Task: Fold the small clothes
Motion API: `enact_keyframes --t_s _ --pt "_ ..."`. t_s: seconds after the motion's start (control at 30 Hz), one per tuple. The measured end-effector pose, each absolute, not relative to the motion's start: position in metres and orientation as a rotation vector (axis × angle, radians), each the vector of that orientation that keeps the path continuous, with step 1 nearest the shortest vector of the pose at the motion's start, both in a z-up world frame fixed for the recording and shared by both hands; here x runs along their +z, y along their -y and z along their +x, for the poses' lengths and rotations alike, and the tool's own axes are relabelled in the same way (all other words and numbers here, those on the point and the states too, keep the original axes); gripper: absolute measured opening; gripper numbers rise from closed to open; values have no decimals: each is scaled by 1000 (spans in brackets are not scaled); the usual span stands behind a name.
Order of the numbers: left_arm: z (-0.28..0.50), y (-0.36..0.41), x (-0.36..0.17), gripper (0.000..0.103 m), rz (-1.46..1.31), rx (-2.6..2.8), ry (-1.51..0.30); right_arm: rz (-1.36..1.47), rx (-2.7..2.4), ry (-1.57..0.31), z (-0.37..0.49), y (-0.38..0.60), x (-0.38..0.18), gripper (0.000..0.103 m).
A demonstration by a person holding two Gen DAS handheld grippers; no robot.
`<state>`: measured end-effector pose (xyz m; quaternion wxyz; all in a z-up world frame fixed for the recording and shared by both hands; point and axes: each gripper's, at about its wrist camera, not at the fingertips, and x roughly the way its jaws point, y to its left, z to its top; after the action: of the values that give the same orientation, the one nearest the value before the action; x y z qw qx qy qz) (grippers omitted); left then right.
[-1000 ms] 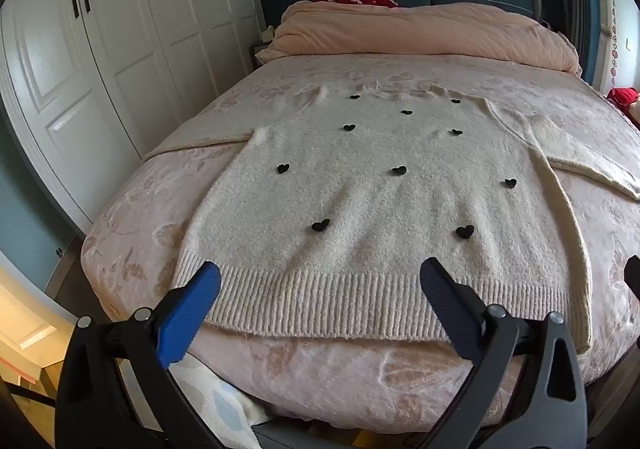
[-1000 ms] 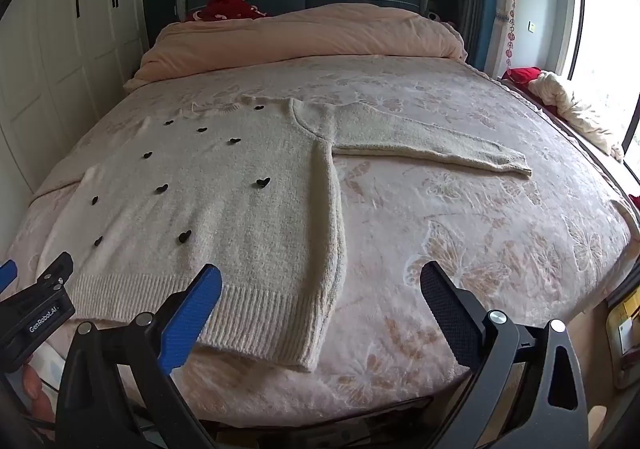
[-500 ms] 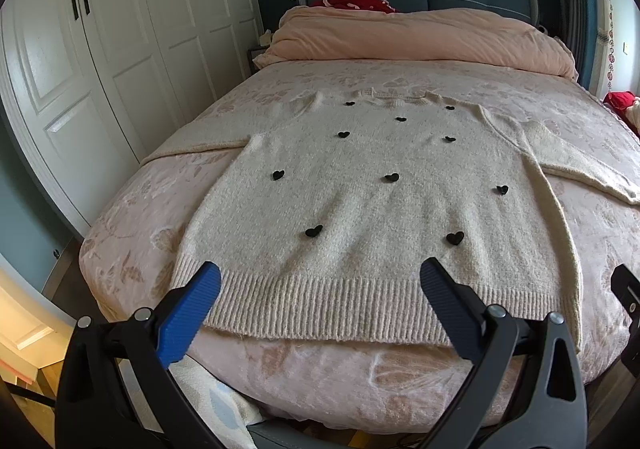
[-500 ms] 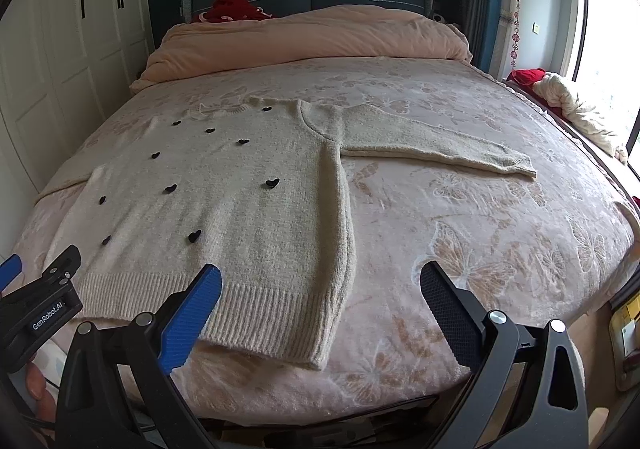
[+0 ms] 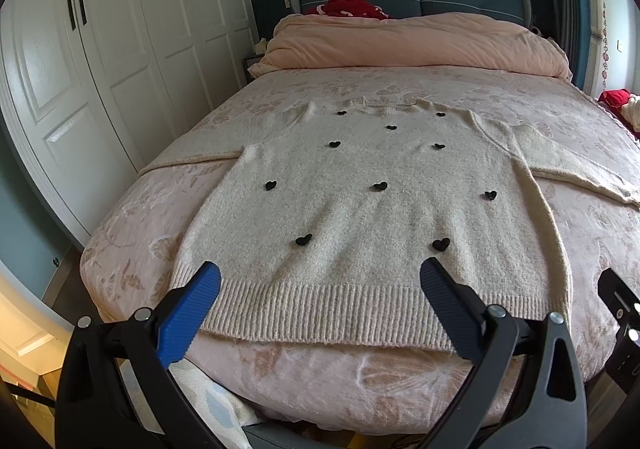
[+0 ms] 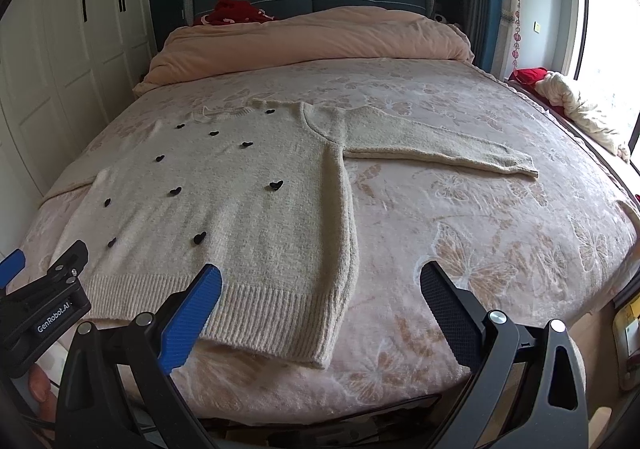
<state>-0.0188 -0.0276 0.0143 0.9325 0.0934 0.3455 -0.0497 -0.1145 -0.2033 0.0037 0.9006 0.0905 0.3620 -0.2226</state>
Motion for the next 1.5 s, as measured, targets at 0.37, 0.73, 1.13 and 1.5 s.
enact_keyframes --t_s 0.37,0.73,1.13,1.5 --pt "-22 33 15 98 202 -113 -703 201 -456 -749 -116 206 5 98" --pt "-23 36 16 98 201 -115 -707 210 -450 -748 -117 206 4 98" --pt "-23 36 15 98 200 -114 -708 217 -443 -753 -117 207 0 98" --pt "-22 33 8 98 202 -110 -719 234 -436 -766 -115 210 -8 98"
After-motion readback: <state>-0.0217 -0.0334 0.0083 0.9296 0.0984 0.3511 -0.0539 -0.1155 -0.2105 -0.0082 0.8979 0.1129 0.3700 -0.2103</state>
